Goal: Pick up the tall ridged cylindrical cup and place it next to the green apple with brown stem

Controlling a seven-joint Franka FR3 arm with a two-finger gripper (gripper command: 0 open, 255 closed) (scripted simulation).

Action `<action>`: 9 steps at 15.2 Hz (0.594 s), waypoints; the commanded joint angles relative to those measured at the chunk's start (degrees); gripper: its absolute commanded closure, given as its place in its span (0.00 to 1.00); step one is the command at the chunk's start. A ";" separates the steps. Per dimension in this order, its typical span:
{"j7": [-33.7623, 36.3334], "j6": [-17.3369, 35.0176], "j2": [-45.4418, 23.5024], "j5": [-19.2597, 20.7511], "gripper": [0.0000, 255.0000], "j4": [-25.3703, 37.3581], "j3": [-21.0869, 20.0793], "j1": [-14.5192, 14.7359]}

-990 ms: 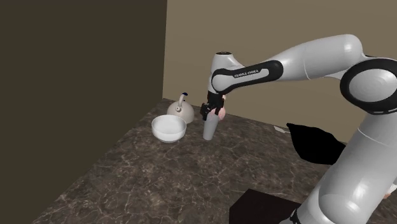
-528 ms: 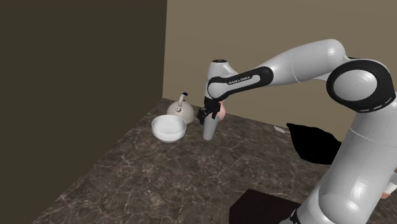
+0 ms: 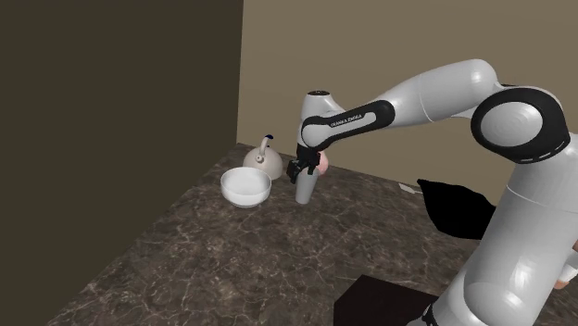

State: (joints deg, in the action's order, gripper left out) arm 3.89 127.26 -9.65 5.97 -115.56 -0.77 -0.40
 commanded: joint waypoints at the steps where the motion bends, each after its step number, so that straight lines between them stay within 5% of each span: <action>1: 0.00 0.00 0.00 0.00 0.00 0.00 0.00 0.00; 2: 0.00 0.00 0.00 0.00 1.00 0.00 0.00 0.00; 9: 0.01 0.01 0.00 0.00 1.00 -0.01 0.00 0.00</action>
State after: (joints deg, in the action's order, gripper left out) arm 3.89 127.27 -9.64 5.97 -115.55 -0.78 -0.40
